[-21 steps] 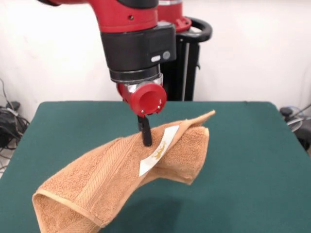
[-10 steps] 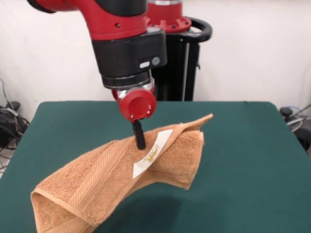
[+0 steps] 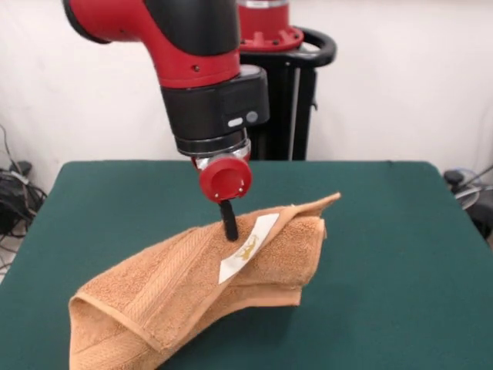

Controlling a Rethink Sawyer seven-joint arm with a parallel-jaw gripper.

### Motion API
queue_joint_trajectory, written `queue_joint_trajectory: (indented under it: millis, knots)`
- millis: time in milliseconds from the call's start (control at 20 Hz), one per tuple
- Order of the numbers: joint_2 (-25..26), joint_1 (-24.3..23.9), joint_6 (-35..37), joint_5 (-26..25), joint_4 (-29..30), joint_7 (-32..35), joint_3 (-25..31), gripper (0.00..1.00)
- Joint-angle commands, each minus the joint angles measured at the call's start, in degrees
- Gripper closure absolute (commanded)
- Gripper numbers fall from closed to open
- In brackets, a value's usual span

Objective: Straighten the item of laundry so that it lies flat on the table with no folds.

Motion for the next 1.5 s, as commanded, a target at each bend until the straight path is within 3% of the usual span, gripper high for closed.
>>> queue_joint_trajectory:
  millis: [50, 350, 750, 1050, 1200, 1500]
  knots:
    - [1.54, 3.90, -14.33, 4.28, 13.08, 17.48, 2.43, 1.00]
    - [-1.49, 8.22, -18.75, 9.14, 18.84, 21.19, 1.58, 1.00]
    - [0.95, 1.23, -24.50, 10.31, 21.30, 17.94, 5.40, 1.00]
    - [-2.39, -1.78, -24.93, 9.58, 24.74, 17.71, 7.36, 1.00]
    - [-1.10, -5.30, -26.62, 7.17, 25.35, 15.85, 8.24, 1.00]
    - [10.68, -17.37, -35.03, -3.74, 22.81, 9.69, 13.05, 1.00]
